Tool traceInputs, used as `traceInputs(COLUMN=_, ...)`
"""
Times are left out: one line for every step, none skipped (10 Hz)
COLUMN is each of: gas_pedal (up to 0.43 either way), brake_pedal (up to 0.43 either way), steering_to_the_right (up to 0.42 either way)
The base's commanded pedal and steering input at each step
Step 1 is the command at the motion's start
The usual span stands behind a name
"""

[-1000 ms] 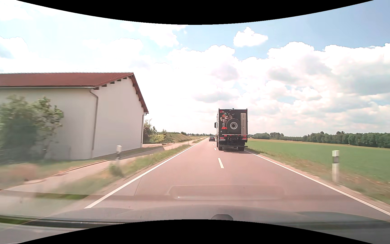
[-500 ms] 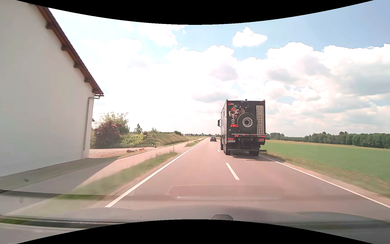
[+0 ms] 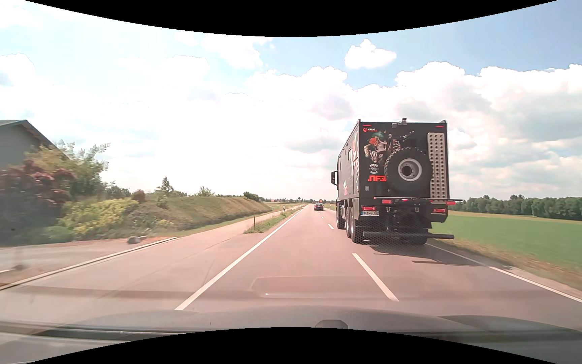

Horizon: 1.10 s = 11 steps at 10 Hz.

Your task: Follow the waypoints while adhering to traffic rules and regulations

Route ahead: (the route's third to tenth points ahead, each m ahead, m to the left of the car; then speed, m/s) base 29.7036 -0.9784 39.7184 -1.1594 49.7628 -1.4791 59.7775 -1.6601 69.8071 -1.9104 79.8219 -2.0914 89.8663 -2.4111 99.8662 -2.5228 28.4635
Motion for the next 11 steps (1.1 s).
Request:
traceInputs(gas_pedal=0.248, brake_pedal=0.000, steering_to_the_right=0.003)
traceInputs(gas_pedal=0.248, brake_pedal=0.000, steering_to_the_right=0.002)
traceInputs(gas_pedal=0.248, brake_pedal=0.000, steering_to_the_right=0.002)
traceInputs(gas_pedal=0.268, brake_pedal=0.000, steering_to_the_right=0.002)
traceInputs(gas_pedal=0.299, brake_pedal=0.000, steering_to_the_right=0.001)
traceInputs(gas_pedal=0.311, brake_pedal=0.000, steering_to_the_right=0.001)
traceInputs(gas_pedal=0.311, brake_pedal=0.000, steering_to_the_right=0.001)
traceInputs(gas_pedal=0.311, brake_pedal=0.000, steering_to_the_right=0.001)
traceInputs(gas_pedal=0.311, brake_pedal=0.000, steering_to_the_right=0.001)
traceInputs(gas_pedal=0.299, brake_pedal=0.000, steering_to_the_right=0.002)
traceInputs(gas_pedal=0.299, brake_pedal=0.000, steering_to_the_right=0.004)
